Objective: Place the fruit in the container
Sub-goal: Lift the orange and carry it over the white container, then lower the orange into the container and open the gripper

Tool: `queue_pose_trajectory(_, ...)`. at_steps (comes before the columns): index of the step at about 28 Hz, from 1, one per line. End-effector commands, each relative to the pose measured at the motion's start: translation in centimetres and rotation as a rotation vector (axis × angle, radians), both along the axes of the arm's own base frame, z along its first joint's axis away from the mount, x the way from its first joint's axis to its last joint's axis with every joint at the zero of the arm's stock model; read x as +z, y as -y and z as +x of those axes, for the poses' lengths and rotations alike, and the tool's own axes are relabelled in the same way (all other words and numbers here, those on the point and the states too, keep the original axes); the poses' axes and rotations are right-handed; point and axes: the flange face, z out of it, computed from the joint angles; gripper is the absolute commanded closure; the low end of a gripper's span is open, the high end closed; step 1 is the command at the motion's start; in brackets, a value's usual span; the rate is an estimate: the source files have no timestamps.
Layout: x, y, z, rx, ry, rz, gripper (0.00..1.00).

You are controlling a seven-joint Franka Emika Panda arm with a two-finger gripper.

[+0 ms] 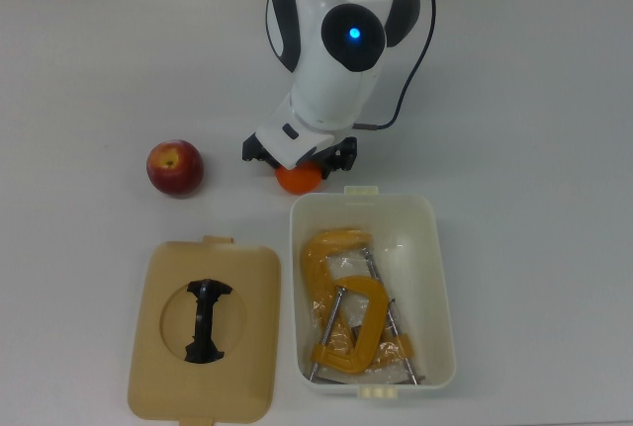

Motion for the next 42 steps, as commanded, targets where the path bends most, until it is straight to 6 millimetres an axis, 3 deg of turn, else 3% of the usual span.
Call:
queue_pose_trajectory(1, -0.2, 0.4, 0.4, -0.008, 0.023, -0.012, 0.00)
queue_pose_trajectory(6, -0.1, 0.5, 0.4, -0.007, 0.022, -0.012, 0.00)
queue_pose_trajectory(7, -0.1, 0.5, 0.4, -0.006, 0.023, -0.014, 0.02)
queue_pose_trajectory(9, -0.2, 0.5, 0.4, -0.006, 0.021, -0.014, 0.16)
queue_pose_trajectory(10, -0.3, 0.4, 0.4, -0.003, 0.020, -0.015, 0.31)
queue_pose_trajectory(11, -0.2, 0.2, 0.3, -0.002, 0.022, -0.014, 0.55)
queue_pose_trajectory(12, -0.2, 0.0, 0.3, -0.006, 0.023, -0.013, 0.98)
queue_pose_trajectory(16, 0.5, -0.2, 0.5, -0.010, 0.032, -0.008, 1.00)
queue_pose_trajectory(21, 5.6, 0.2, 0.5, -0.023, 0.069, -0.001, 1.00)
queue_pose_trajectory(22, 8.3, 0.2, 0.0, -0.017, 0.079, 0.004, 1.00)
queue_pose_trajectory(25, 12.9, -0.1, -0.7, -0.006, 0.097, 0.065, 1.00)
queue_pose_trajectory(26, 16.4, -0.1, -0.9, -0.004, 0.102, 0.128, 1.00)
queue_pose_trajectory(30, 22.3, -0.1, -0.9, 0.011, 0.088, 0.210, 1.00)
queue_pose_trajectory(31, 24.3, 0.8, -0.5, -0.010, 0.106, 0.228, 1.00)
queue_pose_trajectory(33, 25.4, 1.3, -0.2, -0.030, 0.131, 0.242, 1.00)
queue_pose_trajectory(36, 25.2, 1.7, 1.4, -0.087, 0.181, 0.266, 1.00)
queue_pose_trajectory(42, 22.0, 1.6, 4.3, -0.154, 0.265, 0.263, 1.00)
